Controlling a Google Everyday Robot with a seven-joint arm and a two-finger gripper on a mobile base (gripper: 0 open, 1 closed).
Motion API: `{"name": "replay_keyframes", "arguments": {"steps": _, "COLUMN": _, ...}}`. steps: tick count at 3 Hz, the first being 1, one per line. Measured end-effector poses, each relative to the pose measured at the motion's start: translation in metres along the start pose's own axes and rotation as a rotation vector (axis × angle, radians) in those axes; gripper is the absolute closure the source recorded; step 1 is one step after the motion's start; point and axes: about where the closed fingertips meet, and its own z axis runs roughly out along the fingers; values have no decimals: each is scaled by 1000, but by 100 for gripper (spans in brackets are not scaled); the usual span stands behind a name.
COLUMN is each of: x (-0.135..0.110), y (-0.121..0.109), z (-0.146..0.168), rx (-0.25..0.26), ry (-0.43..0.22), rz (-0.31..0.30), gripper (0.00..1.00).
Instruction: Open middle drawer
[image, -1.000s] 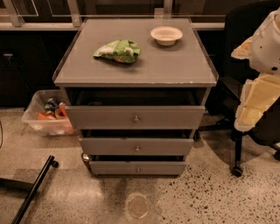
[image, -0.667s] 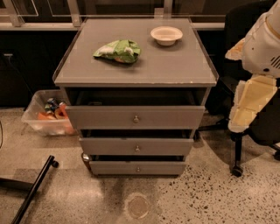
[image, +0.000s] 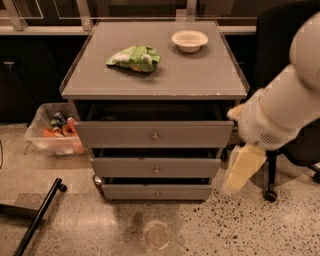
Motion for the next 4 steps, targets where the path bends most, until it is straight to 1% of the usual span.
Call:
{"name": "replay_keyframes", "arguments": {"steps": 1, "x": 3, "y": 42, "z": 81, "rx": -101, "ry": -112, "rz": 119, "gripper": 0}}
{"name": "replay_keyframes", "arguments": {"steps": 2, "x": 10, "y": 56, "z": 108, "rx": -105, "ry": -117, "rz": 143, "gripper": 0}}
{"name": "replay_keyframes", "arguments": {"steps": 4, "x": 9, "y": 57, "z": 109, "rx": -105, "ry": -128, "rz": 142, "gripper": 0}}
